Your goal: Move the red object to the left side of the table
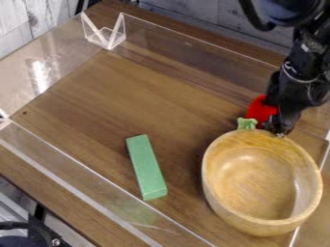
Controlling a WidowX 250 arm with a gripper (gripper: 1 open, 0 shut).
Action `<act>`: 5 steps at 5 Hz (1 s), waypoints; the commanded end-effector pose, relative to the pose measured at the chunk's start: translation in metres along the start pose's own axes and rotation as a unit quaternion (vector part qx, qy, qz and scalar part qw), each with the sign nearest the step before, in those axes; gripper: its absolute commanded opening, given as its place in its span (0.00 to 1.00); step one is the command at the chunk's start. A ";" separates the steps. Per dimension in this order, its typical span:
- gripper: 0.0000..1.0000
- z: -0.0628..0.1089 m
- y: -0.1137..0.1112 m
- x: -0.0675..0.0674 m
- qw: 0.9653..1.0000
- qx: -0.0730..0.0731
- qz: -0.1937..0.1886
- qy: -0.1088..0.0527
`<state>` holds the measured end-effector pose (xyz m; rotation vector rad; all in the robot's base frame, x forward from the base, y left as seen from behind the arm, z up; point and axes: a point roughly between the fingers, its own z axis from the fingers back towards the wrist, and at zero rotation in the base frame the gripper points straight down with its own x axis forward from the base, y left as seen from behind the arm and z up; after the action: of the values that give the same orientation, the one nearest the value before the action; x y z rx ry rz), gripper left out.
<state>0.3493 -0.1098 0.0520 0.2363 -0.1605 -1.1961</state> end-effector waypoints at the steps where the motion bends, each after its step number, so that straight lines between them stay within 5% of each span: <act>1: 1.00 0.044 0.021 0.008 0.999 0.040 0.009 -0.028; 3: 1.00 0.031 0.022 0.015 0.997 0.053 0.053 -0.015; 5: 1.00 0.004 0.021 0.010 0.996 0.043 0.072 -0.007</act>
<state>0.3623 -0.1119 0.0447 0.2736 -0.1846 -1.0628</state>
